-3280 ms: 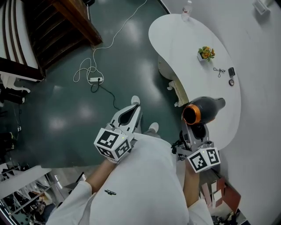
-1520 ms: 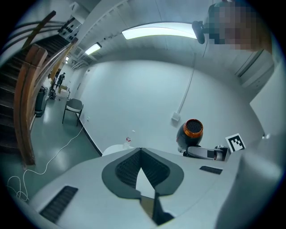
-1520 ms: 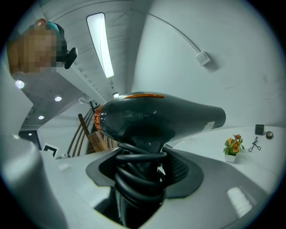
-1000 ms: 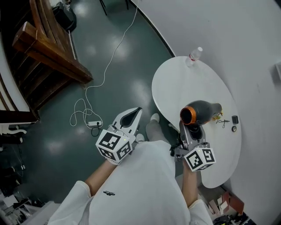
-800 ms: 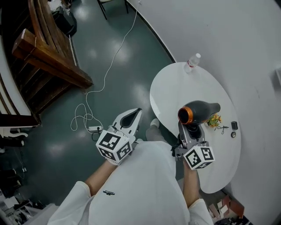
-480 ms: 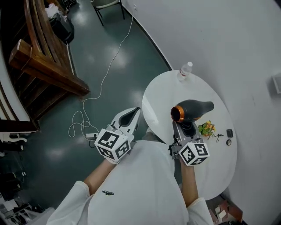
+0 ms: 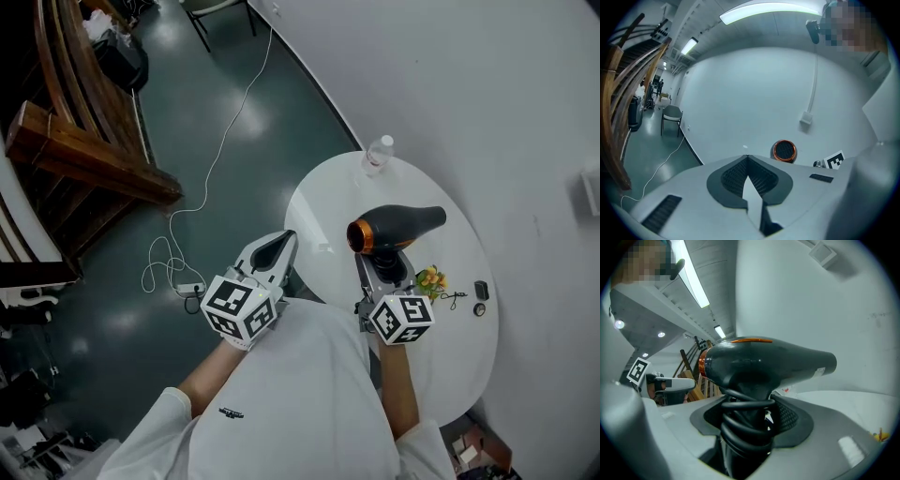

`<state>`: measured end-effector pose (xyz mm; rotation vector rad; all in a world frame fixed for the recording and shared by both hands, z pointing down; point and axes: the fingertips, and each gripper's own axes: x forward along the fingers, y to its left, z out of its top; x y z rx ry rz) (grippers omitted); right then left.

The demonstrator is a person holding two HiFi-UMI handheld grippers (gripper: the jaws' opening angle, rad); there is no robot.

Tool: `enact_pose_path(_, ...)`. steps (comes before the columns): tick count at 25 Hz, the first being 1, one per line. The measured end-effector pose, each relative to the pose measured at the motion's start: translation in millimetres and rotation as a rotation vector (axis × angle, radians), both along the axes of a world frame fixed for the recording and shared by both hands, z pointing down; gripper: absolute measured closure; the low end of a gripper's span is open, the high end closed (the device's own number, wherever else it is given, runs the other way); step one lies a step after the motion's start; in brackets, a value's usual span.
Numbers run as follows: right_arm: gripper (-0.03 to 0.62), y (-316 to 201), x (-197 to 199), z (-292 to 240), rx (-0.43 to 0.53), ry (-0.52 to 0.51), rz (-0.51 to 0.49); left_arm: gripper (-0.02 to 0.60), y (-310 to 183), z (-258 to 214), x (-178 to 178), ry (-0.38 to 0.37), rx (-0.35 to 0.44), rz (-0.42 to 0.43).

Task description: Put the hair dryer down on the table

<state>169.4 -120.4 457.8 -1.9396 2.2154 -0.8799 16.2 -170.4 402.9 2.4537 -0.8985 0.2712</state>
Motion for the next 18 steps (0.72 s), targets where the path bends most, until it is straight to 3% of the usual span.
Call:
enact_pose_path(10,0.315,-17,12,26,-0.035,0.035,-0.02,0.574,-6,14,33,-0.046,-0.035,0.08)
enact_pose_path(18,0.315,-35,4,57,-0.089,0.095,-0.052,0.572,-14,23,25,-0.059,-0.064,0.08)
